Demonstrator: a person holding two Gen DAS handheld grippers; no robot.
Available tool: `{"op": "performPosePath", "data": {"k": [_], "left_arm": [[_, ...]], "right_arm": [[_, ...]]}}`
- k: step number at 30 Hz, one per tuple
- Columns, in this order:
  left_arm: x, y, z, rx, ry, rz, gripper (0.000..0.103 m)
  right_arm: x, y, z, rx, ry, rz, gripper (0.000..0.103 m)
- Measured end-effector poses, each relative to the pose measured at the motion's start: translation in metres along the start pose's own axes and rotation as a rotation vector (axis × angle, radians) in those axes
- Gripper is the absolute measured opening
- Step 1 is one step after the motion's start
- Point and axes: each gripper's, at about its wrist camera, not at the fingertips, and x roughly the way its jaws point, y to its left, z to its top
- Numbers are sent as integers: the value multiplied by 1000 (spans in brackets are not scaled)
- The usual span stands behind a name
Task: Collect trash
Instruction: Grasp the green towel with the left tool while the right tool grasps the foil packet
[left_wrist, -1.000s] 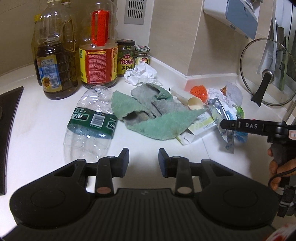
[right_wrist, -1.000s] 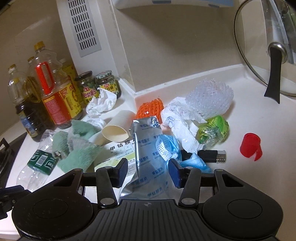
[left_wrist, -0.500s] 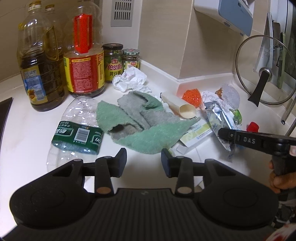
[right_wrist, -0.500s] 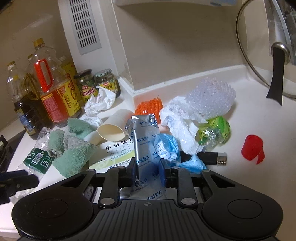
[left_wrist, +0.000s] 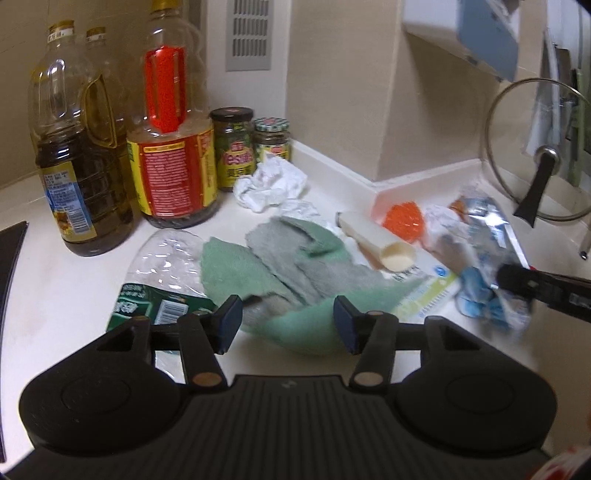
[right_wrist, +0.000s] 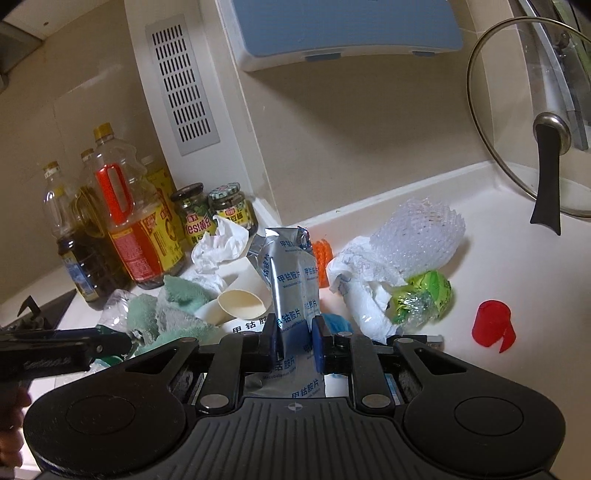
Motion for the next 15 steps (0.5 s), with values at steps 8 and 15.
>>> {"op": "performPosePath", "data": {"k": [8,15], "left_arm": [[33,8,13,-51,42,11,52],[56,3,7,-76,81,27,38]], "right_arm": [[-4,-9,0,11,1,-8,19],[-8,-21,-3,28,12,-20,19]]}}
